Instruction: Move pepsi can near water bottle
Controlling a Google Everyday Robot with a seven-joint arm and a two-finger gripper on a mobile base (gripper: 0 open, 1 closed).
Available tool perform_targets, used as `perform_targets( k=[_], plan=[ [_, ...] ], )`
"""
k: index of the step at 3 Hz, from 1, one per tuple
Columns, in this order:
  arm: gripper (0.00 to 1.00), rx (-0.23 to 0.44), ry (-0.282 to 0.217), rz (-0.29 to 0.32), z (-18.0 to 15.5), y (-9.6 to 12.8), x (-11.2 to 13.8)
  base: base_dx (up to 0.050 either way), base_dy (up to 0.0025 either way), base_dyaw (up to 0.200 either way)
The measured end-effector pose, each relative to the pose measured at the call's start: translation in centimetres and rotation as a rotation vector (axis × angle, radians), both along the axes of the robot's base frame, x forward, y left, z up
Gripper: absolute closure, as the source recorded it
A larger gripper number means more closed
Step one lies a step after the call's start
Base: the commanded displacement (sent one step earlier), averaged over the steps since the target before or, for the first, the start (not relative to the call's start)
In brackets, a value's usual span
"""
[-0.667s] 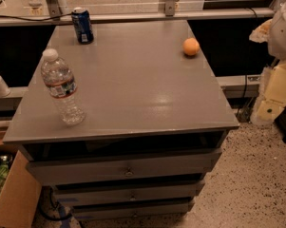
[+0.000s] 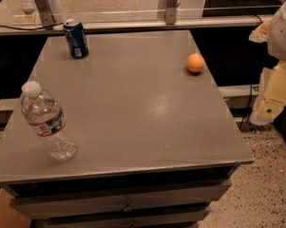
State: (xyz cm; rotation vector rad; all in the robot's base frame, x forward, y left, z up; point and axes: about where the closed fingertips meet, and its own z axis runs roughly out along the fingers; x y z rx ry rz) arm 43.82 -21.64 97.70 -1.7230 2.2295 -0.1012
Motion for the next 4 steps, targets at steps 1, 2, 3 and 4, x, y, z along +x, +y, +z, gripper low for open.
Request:
perform_targets(
  k=[1, 2, 3, 4],
  plan=[
    [0.0, 0.084, -0.016, 0.021, -0.6, 0.4, 1.7, 0.0, 0.0, 0.0],
    [0.0, 0.234, -0.026, 0.059, -2.0, 2.4, 5.4, 0.0, 0.0, 0.0],
    [0.0, 0.401, -0.025, 0.105, -2.9, 6.1, 9.0, 0.0, 0.0, 0.0],
    [0.0, 0.548, -0.042, 0.158, -2.9, 11.4, 10.4, 0.0, 0.0, 0.0]
  ],
)
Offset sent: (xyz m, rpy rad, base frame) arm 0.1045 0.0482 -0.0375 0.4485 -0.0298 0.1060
